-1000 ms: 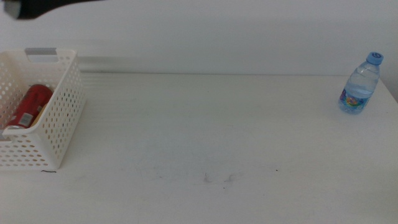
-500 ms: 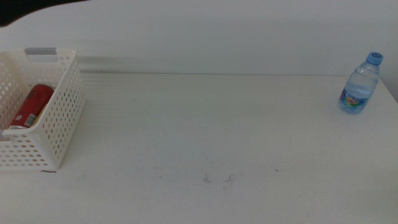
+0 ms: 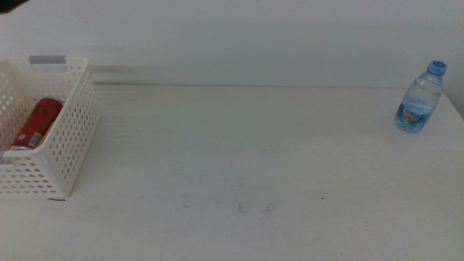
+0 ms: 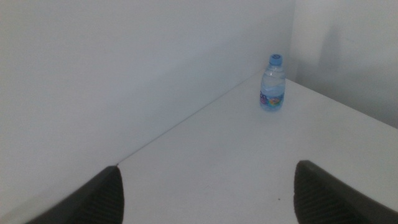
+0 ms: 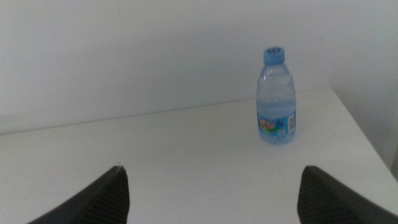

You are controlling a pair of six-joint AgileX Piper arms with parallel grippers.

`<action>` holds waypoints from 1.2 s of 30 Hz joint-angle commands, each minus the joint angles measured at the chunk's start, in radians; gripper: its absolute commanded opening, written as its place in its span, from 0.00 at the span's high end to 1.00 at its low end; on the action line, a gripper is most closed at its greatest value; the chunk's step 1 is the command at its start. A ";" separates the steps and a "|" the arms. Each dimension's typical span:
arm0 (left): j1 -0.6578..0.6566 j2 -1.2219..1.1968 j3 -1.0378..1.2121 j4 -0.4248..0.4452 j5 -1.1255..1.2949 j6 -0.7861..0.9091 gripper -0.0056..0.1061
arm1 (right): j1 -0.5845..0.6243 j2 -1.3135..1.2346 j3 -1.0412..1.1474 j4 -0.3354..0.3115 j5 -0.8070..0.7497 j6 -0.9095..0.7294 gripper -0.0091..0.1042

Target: Use arms to grab the bottles and put them into the dustbin to the left of the table.

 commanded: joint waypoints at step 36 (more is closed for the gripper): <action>-0.007 -0.002 0.000 0.029 -0.022 0.000 0.11 | -0.004 1.654 -0.339 0.245 -1.414 -0.286 0.14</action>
